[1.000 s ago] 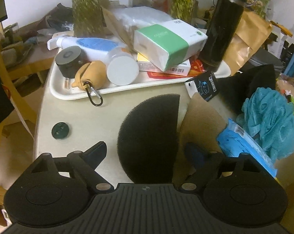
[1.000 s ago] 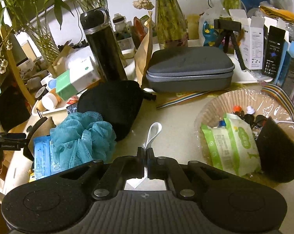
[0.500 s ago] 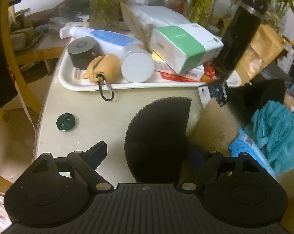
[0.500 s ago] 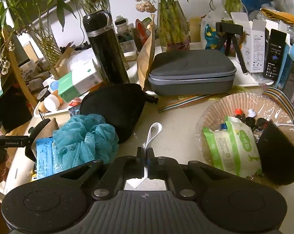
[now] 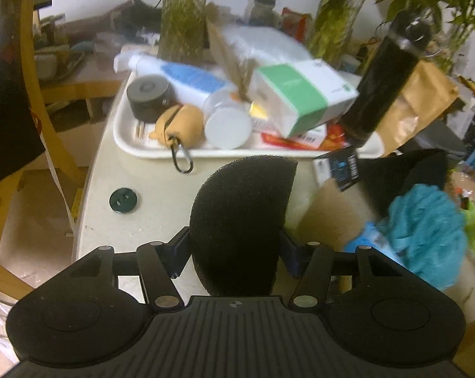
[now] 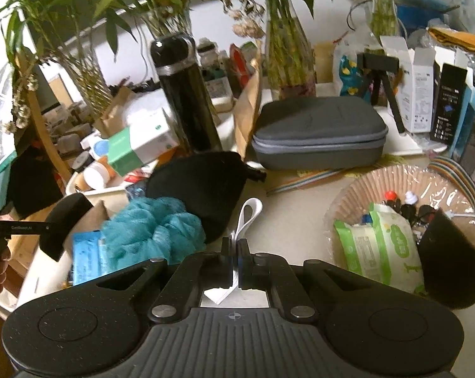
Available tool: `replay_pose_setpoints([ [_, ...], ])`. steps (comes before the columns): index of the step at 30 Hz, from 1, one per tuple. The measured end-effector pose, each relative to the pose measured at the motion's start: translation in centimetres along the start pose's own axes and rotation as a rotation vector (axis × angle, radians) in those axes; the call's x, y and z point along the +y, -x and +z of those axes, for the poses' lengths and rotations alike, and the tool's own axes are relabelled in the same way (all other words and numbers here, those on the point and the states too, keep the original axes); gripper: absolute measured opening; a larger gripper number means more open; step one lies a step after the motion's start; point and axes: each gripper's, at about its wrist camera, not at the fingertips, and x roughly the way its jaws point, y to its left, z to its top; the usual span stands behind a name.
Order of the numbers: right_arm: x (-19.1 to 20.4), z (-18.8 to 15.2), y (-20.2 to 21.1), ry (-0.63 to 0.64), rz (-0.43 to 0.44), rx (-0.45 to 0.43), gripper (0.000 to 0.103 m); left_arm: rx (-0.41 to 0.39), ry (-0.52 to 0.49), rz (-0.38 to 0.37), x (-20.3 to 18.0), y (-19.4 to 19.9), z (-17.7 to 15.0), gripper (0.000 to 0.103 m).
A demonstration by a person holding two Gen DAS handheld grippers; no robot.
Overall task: Organize soft objects
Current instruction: 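Grasp the black half-round foam pad with the left gripper while the right lifts the strap, then carry the strap and foam pad over the box and open both grippers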
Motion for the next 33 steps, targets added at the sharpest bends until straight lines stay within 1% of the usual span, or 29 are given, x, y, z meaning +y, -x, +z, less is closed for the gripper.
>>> replay_pose_setpoints([
  [4, 0.6, 0.4, 1.6, 0.026, 0.012, -0.017, 0.005, -0.023, -0.034, -0.006, -1.0, 2.4, -0.2, 0.057],
  [7, 0.9, 0.8, 3.3, 0.04, 0.03, -0.026, 0.005, -0.039, -0.059, 0.006, -1.8, 4.1, -0.5, 0.057],
  [15, 2.9, 1.5, 7.5, 0.117, 0.098, -0.012, 0.005, -0.058, -0.061, 0.071, -4.1, 9.3, -0.6, 0.057],
  [19, 4.1, 1.5, 9.7, 0.146, 0.149, -0.015, 0.005, -0.076, -0.061, 0.077, -5.8, 12.5, -0.3, 0.057],
  [25, 6.2, 0.7, 12.2, 0.2, 0.221, -0.003, 0.005, -0.099, -0.114, 0.08, -8.8, 16.6, -0.6, 0.057],
  [33, 9.1, -1.2, 13.6, 0.259, 0.273, 0.047, 0.005, -0.068, -0.159, 0.073, -11.2, 19.7, -2.9, 0.057],
])
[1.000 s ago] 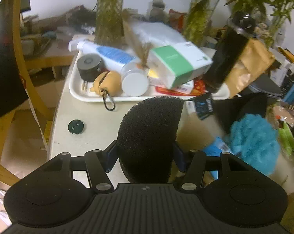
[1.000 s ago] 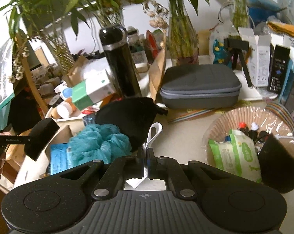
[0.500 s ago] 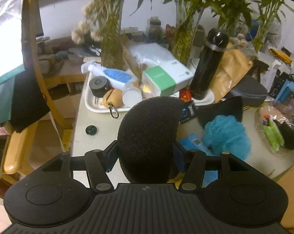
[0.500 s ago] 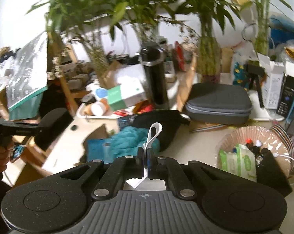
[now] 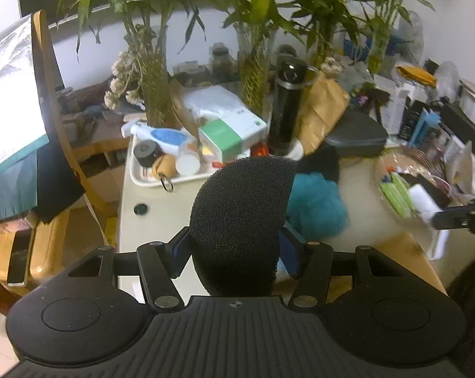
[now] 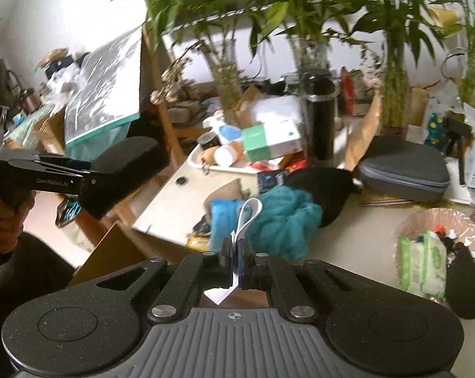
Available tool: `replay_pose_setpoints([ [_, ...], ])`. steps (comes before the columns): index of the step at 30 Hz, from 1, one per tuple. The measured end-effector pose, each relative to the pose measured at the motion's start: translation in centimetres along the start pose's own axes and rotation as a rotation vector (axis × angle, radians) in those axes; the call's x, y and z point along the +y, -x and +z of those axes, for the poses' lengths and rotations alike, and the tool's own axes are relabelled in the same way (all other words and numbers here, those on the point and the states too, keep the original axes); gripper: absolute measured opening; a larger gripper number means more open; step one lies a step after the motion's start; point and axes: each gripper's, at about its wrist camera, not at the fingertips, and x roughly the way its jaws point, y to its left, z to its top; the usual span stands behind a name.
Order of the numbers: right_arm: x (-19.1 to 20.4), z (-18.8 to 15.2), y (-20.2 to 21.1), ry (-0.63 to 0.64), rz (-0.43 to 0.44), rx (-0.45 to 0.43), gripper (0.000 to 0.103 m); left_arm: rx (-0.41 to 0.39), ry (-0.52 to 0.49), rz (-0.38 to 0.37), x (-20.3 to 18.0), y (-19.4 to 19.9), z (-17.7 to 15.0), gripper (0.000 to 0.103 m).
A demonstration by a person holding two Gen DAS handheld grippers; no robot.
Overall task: Organize soft objects
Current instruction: 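Carry the strap and foam pad over the box and open both grippers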
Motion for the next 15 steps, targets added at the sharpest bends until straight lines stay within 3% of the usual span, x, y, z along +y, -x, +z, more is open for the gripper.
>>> replay_pose_setpoints([
  [15, 3.7, -3.7, -3.3, 0.038, -0.028, 0.179, 0.005, 0.125, 0.0, -0.108, -2.0, 0.7, -5.1, 0.057],
])
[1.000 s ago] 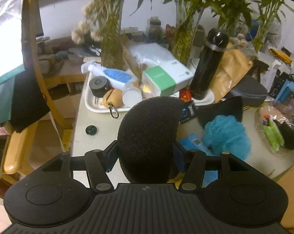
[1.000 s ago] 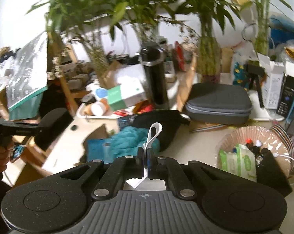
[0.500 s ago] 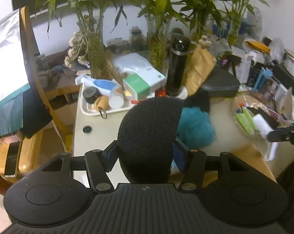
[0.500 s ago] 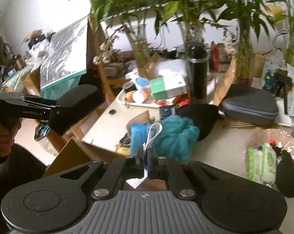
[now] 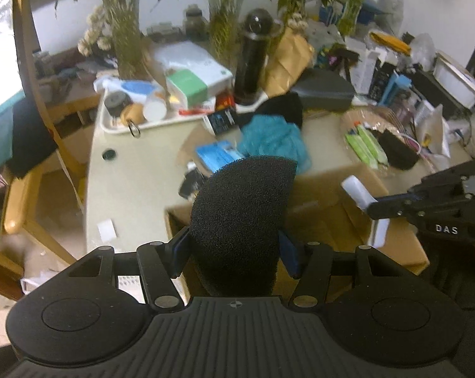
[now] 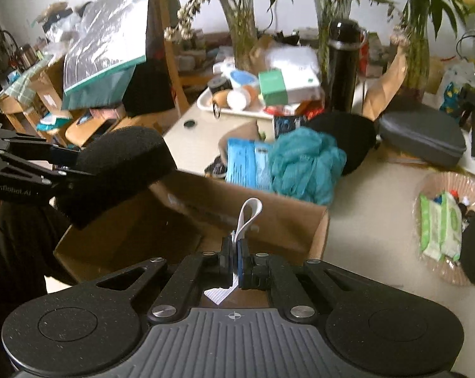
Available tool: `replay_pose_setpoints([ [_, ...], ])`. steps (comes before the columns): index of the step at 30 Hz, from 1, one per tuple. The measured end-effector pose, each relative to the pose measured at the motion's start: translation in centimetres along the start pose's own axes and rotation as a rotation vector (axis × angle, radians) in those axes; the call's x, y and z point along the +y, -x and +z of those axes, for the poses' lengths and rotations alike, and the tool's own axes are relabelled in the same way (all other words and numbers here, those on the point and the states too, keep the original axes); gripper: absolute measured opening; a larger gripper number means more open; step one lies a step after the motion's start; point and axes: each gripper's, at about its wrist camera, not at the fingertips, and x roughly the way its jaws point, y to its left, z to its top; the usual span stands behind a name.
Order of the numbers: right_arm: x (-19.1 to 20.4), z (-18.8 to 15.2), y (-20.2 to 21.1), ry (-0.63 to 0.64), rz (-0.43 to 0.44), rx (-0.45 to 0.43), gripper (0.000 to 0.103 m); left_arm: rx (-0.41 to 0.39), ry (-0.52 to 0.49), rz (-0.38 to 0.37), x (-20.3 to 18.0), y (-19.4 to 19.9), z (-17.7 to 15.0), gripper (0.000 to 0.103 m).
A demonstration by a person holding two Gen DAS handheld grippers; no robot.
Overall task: Organize soft objects
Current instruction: 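Carry the strap and foam pad over the box and open both grippers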
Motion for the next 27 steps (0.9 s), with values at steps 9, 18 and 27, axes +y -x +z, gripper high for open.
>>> replay_pose_setpoints([
  [9, 0.9, -1.1, -2.1, 0.007, -0.014, 0.069, 0.005, 0.057, 0.02, -0.005, -0.2, -2.3, -1.8, 0.057],
  [18, 0.9, -1.3, -2.5, 0.016, 0.001, 0.064, 0.055, 0.051, 0.04, -0.02, -0.1, -2.8, -2.8, 0.07],
  [27, 1.1, -1.2, -1.8, 0.047, -0.027, 0.008, 0.098, -0.018, 0.032, -0.026, 0.2, -1.9, -3.0, 0.07],
])
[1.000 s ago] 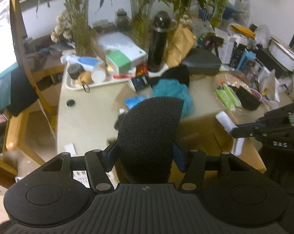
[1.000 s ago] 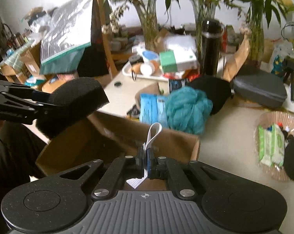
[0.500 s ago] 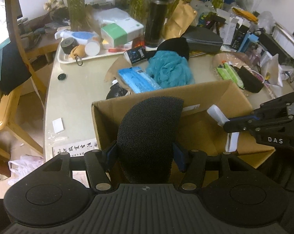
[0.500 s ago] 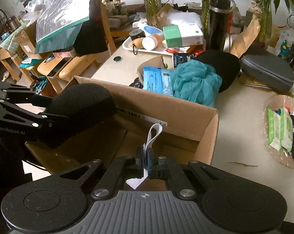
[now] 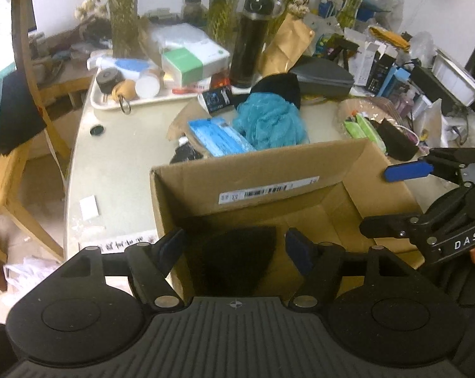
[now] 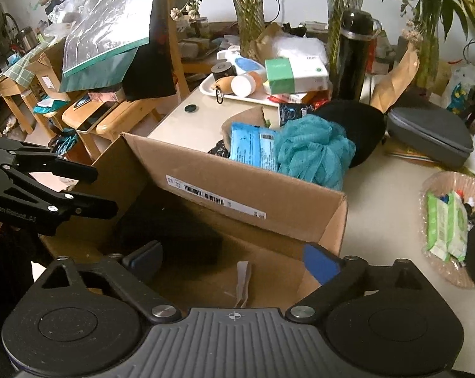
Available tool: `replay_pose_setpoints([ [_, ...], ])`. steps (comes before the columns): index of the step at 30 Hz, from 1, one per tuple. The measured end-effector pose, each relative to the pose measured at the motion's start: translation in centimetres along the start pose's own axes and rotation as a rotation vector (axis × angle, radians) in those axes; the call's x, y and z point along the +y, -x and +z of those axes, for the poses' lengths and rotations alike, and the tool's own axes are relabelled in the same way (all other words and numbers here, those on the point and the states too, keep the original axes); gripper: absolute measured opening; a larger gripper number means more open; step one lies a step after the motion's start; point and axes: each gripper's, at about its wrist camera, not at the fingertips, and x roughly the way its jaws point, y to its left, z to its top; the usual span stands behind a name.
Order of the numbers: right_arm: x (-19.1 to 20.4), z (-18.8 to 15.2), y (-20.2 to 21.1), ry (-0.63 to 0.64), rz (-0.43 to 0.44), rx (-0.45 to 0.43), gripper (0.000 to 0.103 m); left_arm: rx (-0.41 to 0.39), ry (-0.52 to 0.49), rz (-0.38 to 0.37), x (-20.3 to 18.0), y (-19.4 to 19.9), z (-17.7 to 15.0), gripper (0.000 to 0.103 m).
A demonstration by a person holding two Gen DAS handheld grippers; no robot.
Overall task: Organize soft objects
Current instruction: 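Carry the strap and foam pad over the box and open both grippers, then move the right gripper toward the teal mesh bath pouf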
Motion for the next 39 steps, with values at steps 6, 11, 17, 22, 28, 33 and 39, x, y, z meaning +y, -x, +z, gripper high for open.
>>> replay_pose_setpoints([
  [6, 0.2, 0.3, 0.3, 0.011, 0.0, -0.033, 0.103, -0.07, 0.015, 0.005, 0.3, 0.7, 0.3, 0.07],
  [11, 0.3, 0.6, 0.6, 0.03, -0.007, -0.057, 0.103, -0.096, 0.031, 0.006, 0.9, 1.0, 0.6, 0.07],
  [17, -0.4, 0.9, 0.9, 0.002, -0.007, -0.105, 0.103, -0.111, 0.052, 0.008, 1.8, 1.0, 0.7, 0.07],
  [22, -1.3, 1.0, 1.1, -0.04, -0.008, -0.146, 0.103, -0.112, 0.067, -0.002, 2.5, 0.7, 0.8, 0.07],
  [28, -2.5, 1.2, 0.9, -0.072, -0.021, -0.16, 0.103, -0.124, 0.072, -0.013, 3.1, 0.5, 1.1, 0.07],
  [33, -3.4, 1.4, 0.2, -0.104, -0.034, -0.169, 0.103, -0.132, 0.083, -0.018, 3.5, 0.0, 1.5, 0.07],
  [39, -4.4, 2.0, -0.6, -0.132, -0.038, -0.181, 0.103, -0.131, 0.095, -0.032, 4.0, -0.8, 2.2, 0.07],
])
